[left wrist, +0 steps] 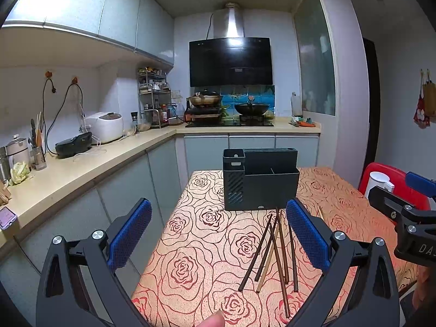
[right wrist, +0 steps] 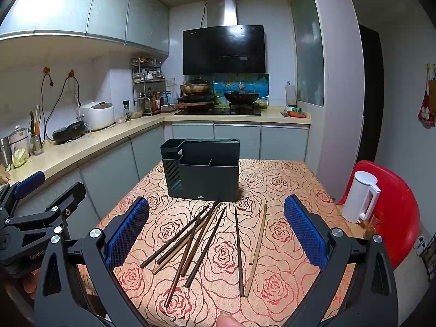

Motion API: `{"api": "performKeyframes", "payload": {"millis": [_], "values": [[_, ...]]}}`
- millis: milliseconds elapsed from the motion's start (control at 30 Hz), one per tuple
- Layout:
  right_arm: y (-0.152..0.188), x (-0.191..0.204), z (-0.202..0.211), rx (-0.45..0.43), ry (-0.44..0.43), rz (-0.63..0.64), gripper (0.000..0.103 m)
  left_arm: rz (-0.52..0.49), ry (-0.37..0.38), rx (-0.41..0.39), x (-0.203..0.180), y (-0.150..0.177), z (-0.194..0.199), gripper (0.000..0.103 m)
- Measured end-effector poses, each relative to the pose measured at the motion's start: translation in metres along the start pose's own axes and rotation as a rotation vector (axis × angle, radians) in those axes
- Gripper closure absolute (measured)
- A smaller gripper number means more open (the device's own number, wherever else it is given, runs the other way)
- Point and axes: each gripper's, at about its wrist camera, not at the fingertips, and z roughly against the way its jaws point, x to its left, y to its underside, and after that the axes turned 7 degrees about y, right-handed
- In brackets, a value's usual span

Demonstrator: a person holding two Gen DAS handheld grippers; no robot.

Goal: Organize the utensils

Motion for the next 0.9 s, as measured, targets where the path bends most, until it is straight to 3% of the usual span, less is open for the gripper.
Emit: {"api": "performKeyframes", "payload": {"millis": [900], "values": [[0.0031,-0.0022,-0.0036,0.010,0.004,0.004,0.007,-0.006,0.001,0.011,-0.0013,0.0053,-0.0047,0.007]]}}
